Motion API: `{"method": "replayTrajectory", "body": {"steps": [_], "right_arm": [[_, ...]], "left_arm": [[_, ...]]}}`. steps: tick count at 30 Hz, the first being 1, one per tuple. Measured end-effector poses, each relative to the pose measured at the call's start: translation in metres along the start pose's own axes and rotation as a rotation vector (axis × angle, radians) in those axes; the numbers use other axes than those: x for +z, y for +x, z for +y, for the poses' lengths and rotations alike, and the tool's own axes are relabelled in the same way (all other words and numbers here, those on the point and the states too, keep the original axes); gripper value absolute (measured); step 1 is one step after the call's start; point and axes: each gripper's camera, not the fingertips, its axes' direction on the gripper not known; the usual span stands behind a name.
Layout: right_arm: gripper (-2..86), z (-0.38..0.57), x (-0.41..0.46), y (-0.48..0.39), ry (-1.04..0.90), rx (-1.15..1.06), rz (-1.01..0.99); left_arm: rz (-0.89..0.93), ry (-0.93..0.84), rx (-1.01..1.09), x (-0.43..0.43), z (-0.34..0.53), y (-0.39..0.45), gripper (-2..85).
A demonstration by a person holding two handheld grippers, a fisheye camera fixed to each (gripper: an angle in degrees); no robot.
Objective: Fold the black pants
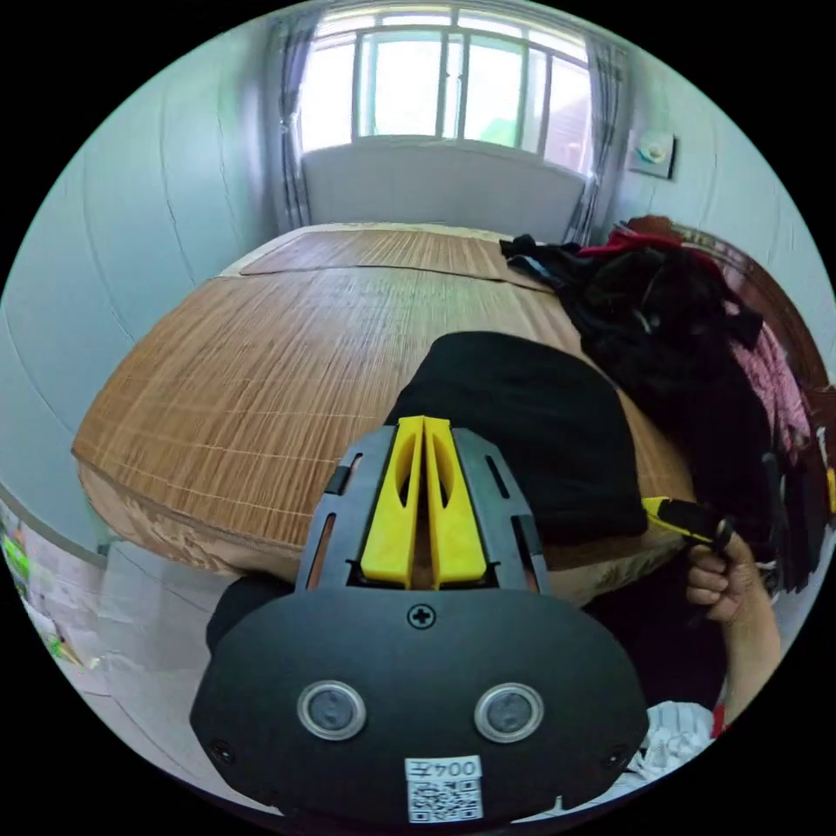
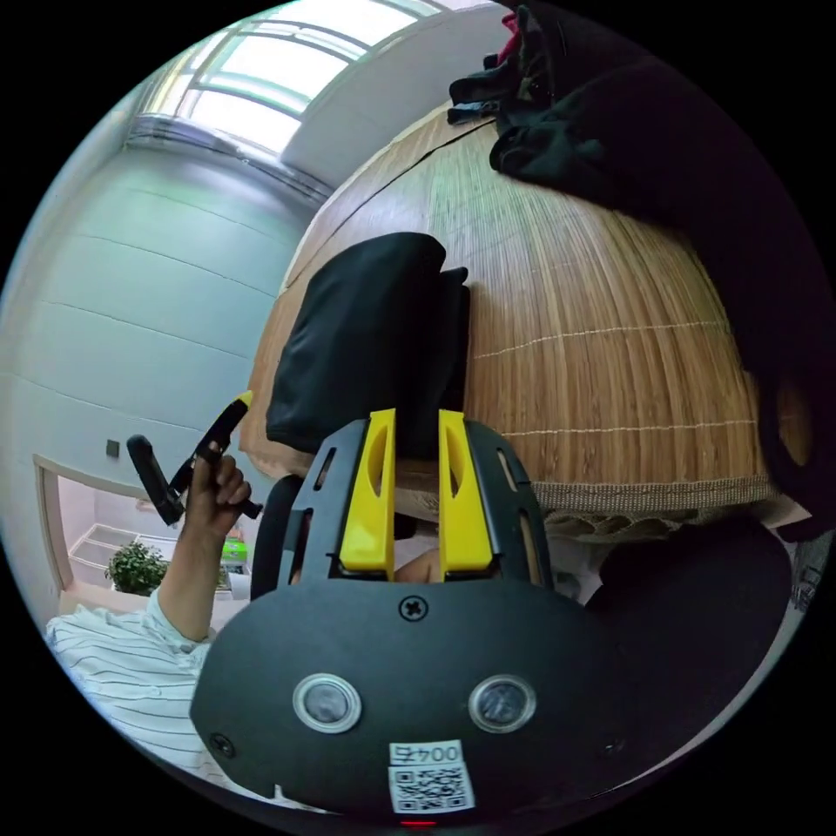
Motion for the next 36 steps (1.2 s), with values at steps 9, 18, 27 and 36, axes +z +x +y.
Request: {"method": "replayTrajectory", "body": {"steps": [9, 18, 27, 36], "right_arm": [[6.7, -0.003, 0.024, 0.01, -0.037, 0.076, -0.037], [7.3, 0.029, 0.065, -0.052, -0.167, -0.17, 0.019], [12.3, -0.006, -0.003, 0.026, -0.009, -0.091, -0.042], [14.7, 0.007, 0.035, 0.042, -0.161, -0.109, -0.125]], "left_arm": [[0.135, -0.088, -0.104, -0.037, 0.025, -0.022, 0.2], [0.112, -0.081, -0.14, -0.084, 0.0, -0.073, 0.3], [0.295, -0.222, -0.281, -0.111, 0.009, -0.122, 2.9], [0.405, -0.285, -0.294, -0.138, 0.013, -0.137, 7.0]]}}
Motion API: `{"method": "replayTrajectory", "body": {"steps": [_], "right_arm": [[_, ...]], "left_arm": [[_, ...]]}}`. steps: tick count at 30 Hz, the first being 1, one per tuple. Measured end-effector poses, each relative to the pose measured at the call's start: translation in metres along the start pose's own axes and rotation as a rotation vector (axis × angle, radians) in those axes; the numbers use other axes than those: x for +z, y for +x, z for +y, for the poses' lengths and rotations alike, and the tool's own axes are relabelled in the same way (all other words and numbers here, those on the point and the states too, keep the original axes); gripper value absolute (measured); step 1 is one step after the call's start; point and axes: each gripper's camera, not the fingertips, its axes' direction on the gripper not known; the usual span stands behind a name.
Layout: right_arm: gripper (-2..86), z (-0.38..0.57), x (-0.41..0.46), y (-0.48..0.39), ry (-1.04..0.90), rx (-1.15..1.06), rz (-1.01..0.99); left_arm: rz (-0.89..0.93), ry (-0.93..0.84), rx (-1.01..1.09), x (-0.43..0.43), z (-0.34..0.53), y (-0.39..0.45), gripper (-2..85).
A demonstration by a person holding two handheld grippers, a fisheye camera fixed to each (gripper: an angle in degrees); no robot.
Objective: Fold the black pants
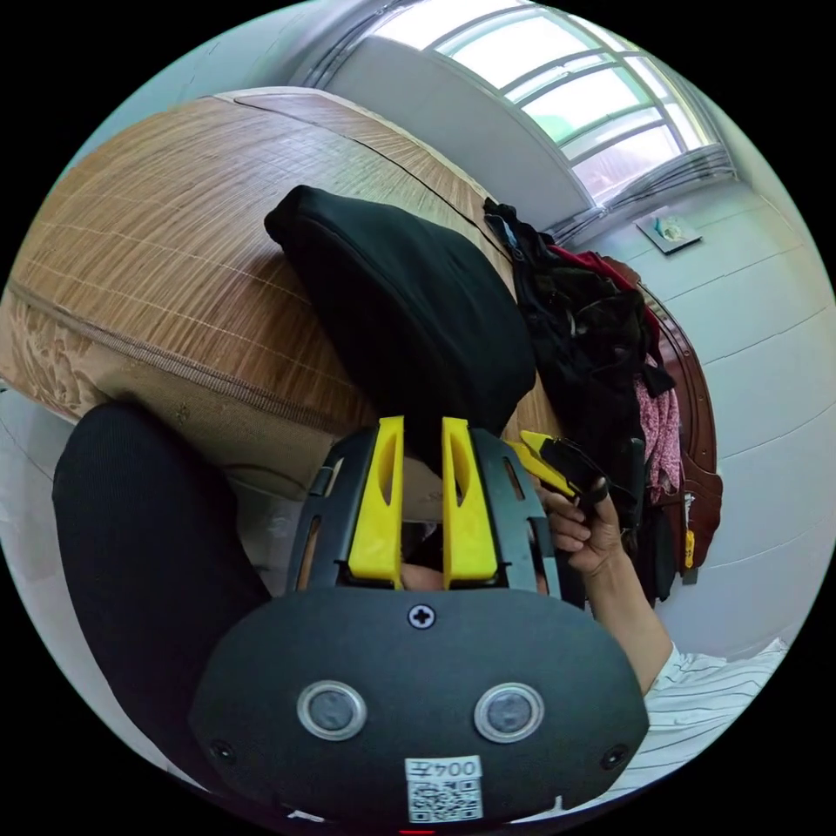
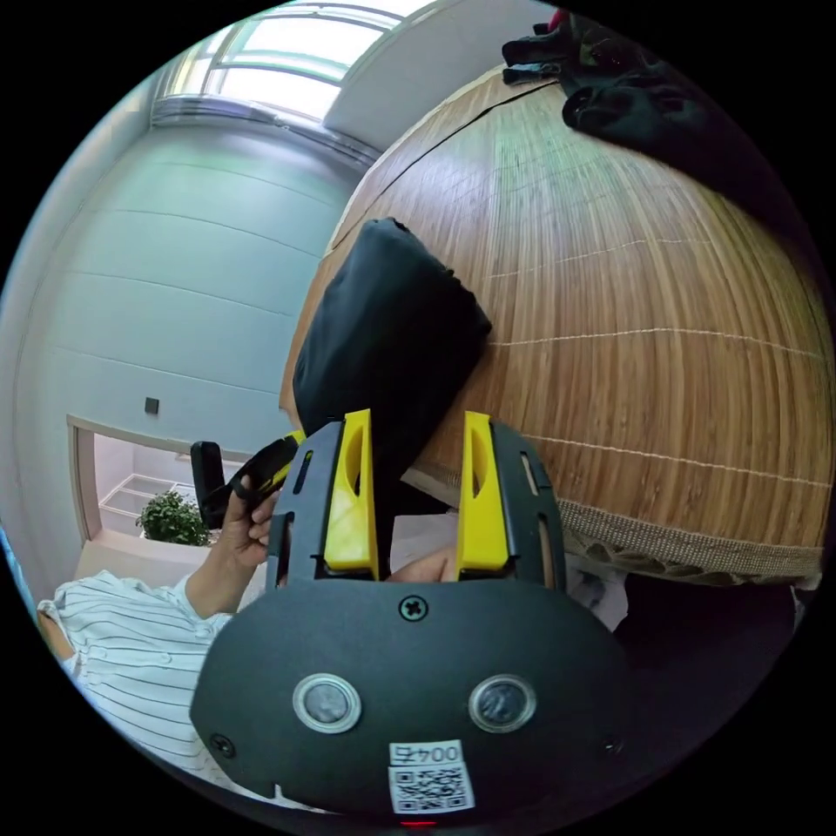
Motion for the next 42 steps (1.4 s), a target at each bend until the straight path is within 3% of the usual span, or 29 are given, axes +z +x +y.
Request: {"method": "replayTrajectory", "body": {"steps": [11, 18, 23, 35, 42], "right_arm": [[15.5, 0.018, -0.003, 0.05, 0.015, 0.235, -0.213], [13.6, 0.014, 0.011, 0.049, -0.027, 0.256, -0.347], [14.6, 0.011, 0.0, 0.046, -0.024, 0.219, -0.308], [14.1, 0.02, -0.018, 0.077, -0.002, 0.259, -0.341], [13.7, 0.028, -0.016, 0.088, -0.027, 0.264, -0.358]], "left_arm": [[-0.005, 0.008, 0.012, -0.051, -0.015, 0.0, 6.8], [0.028, -0.014, -0.021, -0.079, -0.024, -0.005, 7.8], [0.152, -0.078, -0.135, -0.091, -0.027, -0.019, 10.5], [0.23, -0.111, -0.164, -0.114, -0.039, -0.01, 15.4], [0.326, -0.023, -0.238, -0.139, -0.061, -0.01, 18.5]]}}
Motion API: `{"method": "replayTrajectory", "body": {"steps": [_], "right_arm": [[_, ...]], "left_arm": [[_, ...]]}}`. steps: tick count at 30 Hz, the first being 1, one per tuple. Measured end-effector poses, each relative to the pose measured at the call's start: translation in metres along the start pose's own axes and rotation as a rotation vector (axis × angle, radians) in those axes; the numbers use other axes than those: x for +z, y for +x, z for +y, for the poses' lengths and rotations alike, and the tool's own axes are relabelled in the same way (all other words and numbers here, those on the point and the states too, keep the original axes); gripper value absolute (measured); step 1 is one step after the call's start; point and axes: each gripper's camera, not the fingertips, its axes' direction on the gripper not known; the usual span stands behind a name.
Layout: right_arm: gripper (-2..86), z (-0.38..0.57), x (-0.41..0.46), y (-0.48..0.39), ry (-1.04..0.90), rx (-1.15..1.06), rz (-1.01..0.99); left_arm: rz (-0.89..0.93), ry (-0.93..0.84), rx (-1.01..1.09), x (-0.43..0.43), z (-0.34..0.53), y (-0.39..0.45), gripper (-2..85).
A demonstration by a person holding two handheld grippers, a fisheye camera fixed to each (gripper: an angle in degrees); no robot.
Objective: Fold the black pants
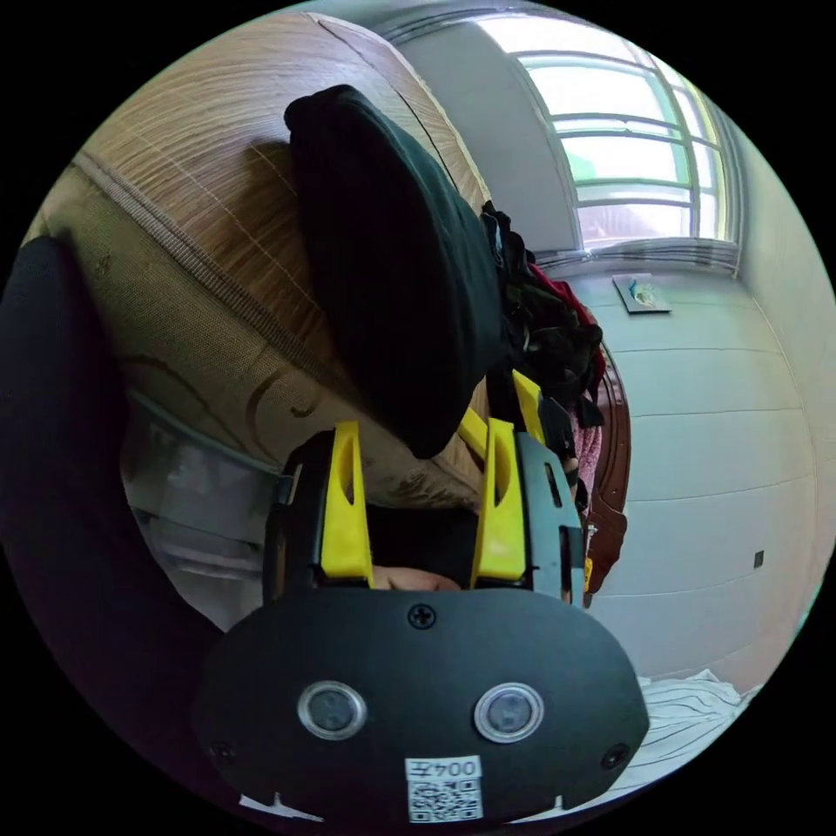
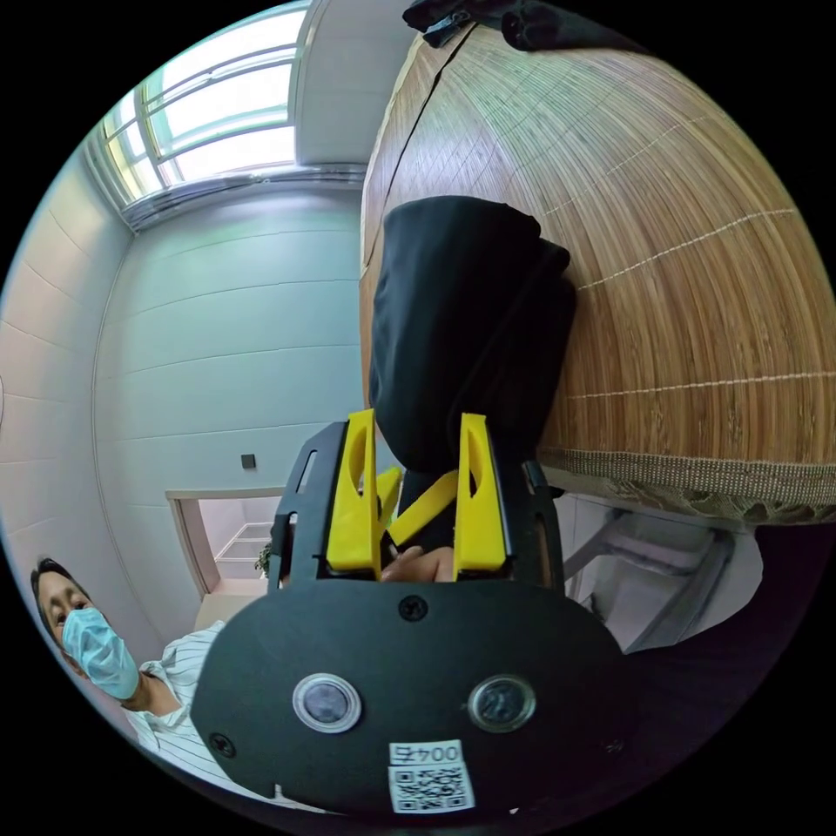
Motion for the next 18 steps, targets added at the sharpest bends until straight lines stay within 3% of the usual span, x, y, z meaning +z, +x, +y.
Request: {"method": "replayTrajectory", "body": {"steps": [12, 18], "right_arm": [[13.8, 0.007, -0.006, -0.002, -0.023, -0.027, -0.037], [13.7, 0.014, 0.001, 0.003, -0.066, -0.058, 0.004]], "left_arm": [[0.031, 0.074, -0.12, -0.024, -0.039, 0.027, 19.0], [0.017, 0.039, -0.169, -0.033, -0.075, 0.039, 14.0]]}}
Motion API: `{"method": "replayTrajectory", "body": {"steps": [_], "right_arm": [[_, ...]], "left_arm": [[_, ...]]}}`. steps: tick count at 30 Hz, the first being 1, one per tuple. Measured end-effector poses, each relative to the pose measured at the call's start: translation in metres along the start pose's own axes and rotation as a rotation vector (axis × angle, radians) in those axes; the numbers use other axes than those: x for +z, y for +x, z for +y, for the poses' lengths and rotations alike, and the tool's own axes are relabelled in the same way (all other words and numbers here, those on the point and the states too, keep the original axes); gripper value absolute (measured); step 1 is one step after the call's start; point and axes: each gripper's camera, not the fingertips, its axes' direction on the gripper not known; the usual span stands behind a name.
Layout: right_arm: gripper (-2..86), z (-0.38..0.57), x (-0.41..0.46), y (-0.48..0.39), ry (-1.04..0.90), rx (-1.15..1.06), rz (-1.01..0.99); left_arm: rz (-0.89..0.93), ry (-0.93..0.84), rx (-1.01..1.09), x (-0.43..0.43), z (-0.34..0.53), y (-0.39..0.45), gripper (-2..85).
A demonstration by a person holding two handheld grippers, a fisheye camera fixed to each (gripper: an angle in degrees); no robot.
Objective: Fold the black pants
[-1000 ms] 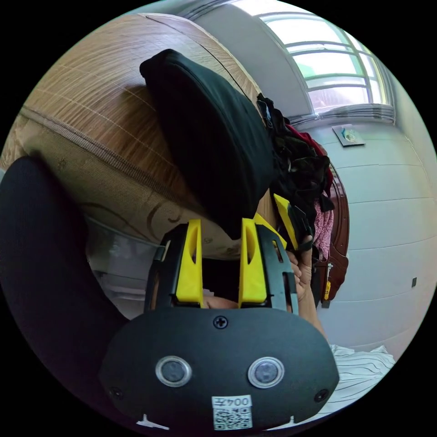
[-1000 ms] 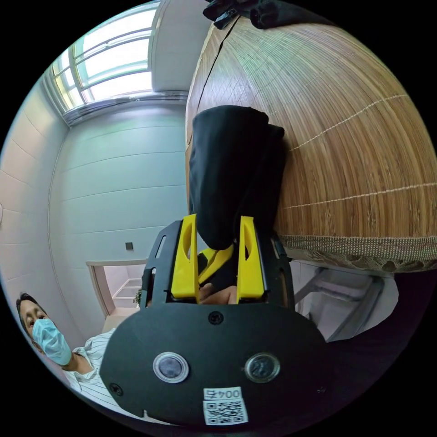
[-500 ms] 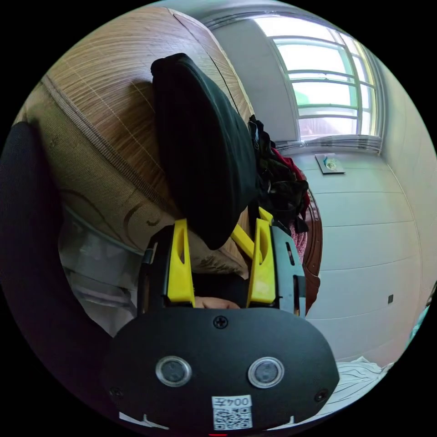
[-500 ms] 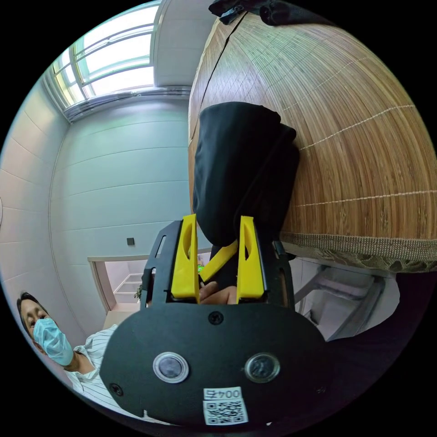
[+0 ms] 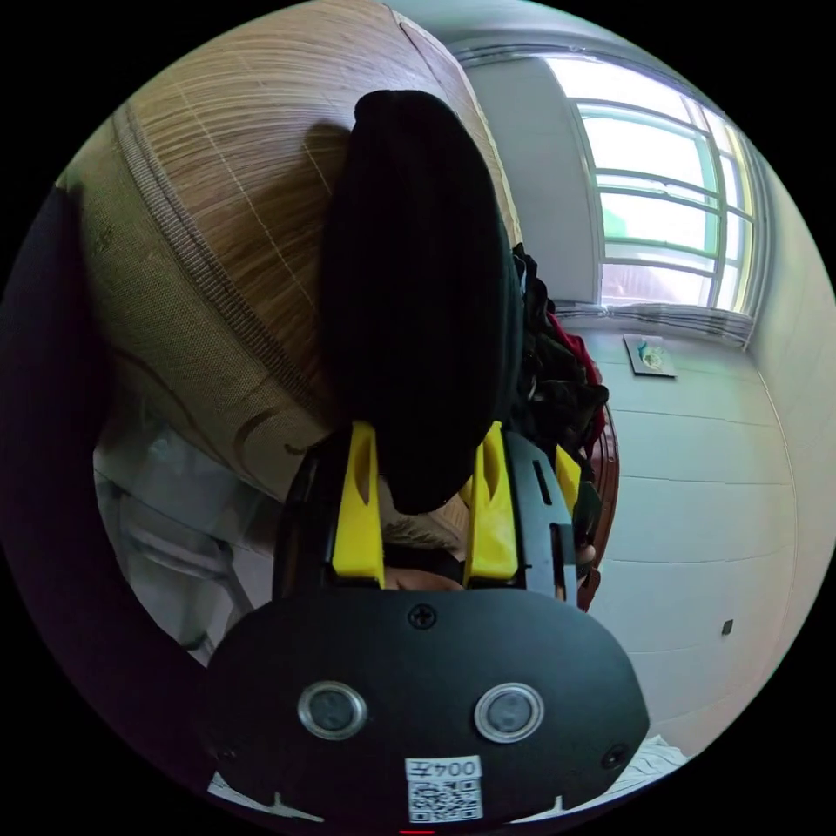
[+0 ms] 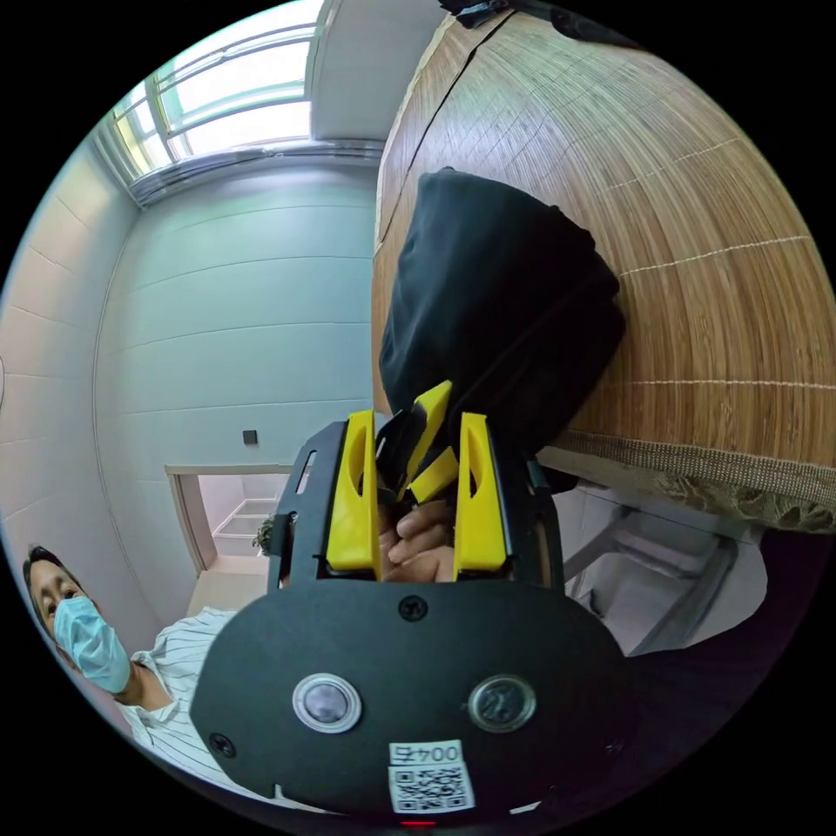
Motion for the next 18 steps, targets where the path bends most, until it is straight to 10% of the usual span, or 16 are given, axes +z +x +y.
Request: {"method": "replayTrajectory", "body": {"steps": [18], "right_arm": [[19.2, 0.014, -0.057, 0.078, 0.064, 0.102, -0.123]], "left_arm": [[0.042, -0.256, -0.043, -0.096, -0.104, 0.076, 9.3]]}}
